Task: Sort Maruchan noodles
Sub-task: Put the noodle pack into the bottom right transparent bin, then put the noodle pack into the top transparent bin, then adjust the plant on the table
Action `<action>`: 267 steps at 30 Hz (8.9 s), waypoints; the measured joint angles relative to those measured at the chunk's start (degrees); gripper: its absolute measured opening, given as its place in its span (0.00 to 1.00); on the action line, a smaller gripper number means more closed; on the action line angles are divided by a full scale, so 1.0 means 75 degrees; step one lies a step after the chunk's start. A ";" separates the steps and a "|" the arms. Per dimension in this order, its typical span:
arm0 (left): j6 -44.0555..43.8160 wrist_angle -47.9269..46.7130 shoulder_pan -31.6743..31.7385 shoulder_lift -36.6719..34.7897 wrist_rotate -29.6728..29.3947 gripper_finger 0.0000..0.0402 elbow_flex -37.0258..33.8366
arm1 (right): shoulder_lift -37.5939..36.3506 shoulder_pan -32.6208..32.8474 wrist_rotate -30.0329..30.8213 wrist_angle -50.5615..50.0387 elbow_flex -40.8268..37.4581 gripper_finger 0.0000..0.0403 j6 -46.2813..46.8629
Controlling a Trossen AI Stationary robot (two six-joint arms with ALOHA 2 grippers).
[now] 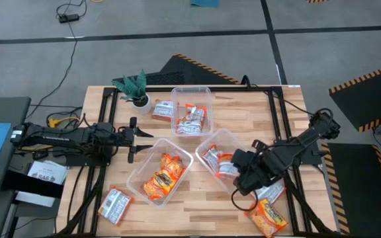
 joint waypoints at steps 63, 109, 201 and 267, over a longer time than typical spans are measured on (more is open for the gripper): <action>0.0023 0.0015 -0.0003 0.0003 -0.0002 0.44 0.0001 | -0.1257 0.3306 -0.2821 0.4699 -0.5860 0.45 0.5193; 0.0286 0.0083 0.0000 0.0003 -0.0203 0.44 0.0001 | -0.3154 0.3119 -0.2832 0.4620 -0.4347 0.01 0.3413; -0.1682 -0.3245 0.3333 0.5226 -0.0140 0.44 0.4361 | -0.1189 -0.5402 0.0615 0.6828 -0.2218 0.63 -0.7254; 0.4199 -0.4060 0.3428 0.7321 -0.4353 0.00 0.5518 | -0.0973 -0.5396 0.0610 0.6649 -0.2218 0.63 -0.7517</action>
